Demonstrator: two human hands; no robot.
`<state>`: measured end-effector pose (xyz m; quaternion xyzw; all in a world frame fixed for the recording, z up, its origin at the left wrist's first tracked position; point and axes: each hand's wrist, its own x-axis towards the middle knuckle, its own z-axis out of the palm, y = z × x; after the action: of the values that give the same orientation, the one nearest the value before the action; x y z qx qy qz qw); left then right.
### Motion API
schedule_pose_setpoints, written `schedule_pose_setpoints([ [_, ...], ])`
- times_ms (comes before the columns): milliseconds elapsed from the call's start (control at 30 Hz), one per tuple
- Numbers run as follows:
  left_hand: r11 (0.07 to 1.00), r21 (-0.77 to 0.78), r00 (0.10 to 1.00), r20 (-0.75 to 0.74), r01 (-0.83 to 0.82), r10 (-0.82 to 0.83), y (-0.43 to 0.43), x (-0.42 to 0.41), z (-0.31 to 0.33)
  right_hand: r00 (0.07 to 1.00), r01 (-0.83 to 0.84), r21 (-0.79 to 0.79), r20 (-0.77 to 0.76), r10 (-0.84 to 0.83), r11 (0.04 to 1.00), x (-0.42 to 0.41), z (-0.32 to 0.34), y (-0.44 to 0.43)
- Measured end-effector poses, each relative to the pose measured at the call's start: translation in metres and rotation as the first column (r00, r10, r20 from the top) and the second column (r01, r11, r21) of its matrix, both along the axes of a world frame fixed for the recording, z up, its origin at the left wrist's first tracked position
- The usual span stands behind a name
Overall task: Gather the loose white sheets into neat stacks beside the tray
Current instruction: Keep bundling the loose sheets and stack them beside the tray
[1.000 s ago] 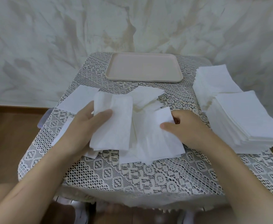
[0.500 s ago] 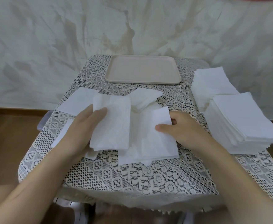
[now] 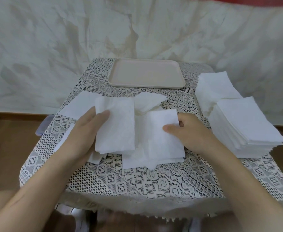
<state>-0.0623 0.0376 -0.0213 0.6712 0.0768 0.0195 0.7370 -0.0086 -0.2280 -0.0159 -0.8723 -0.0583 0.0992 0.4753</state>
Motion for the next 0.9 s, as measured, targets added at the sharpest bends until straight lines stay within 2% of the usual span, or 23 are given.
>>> schedule_pose_setpoints([
  [100, 1.000, 0.006, 1.000, -0.007, 0.009, -0.009, 0.001, 0.001, -0.004, 0.999, 0.033, 0.094, 0.035, -0.037, 0.995, -0.002, 0.008, -0.002],
  [167, 1.000, -0.005, 1.000, -0.003, 0.011, -0.011, -0.001, 0.001, -0.003, 0.994, 0.079, 0.230, 0.050, -0.093, 0.970, -0.003, 0.016, -0.004],
  [233, 0.999, 0.014, 1.000, -0.009, 0.029, -0.029, -0.002, 0.001, -0.003, 0.993, 0.102, 0.377, 0.017, -0.117, 0.921, -0.004, 0.023, -0.005],
  [300, 0.998, 0.036, 0.999, -0.005, 0.046, -0.046, -0.005, 0.000, -0.003, 0.996, 0.086, 0.449, -0.021, -0.086, 0.889, -0.007, 0.027, -0.001],
  [400, 0.999, 0.030, 0.999, 0.013, 0.036, -0.037, -0.013, -0.002, -0.003, 0.999, 0.039, 0.420, -0.041, -0.024, 0.907, -0.015, 0.024, 0.013],
  [567, 0.997, -0.030, 0.997, -0.023, 0.068, -0.069, -0.024, -0.003, -0.006, 0.998, 0.038, 0.324, 0.030, -0.050, 0.945, -0.020, 0.018, 0.032],
  [733, 0.989, -0.042, 0.990, -0.006, 0.141, -0.142, -0.031, -0.005, -0.007, 0.997, 0.039, 0.346, 0.043, -0.057, 0.937, -0.023, 0.015, 0.043],
  [900, 0.990, -0.040, 0.991, -0.019, 0.133, -0.134, -0.028, -0.005, -0.004, 0.998, 0.037, 0.331, 0.031, -0.050, 0.943, -0.022, 0.013, 0.046],
])
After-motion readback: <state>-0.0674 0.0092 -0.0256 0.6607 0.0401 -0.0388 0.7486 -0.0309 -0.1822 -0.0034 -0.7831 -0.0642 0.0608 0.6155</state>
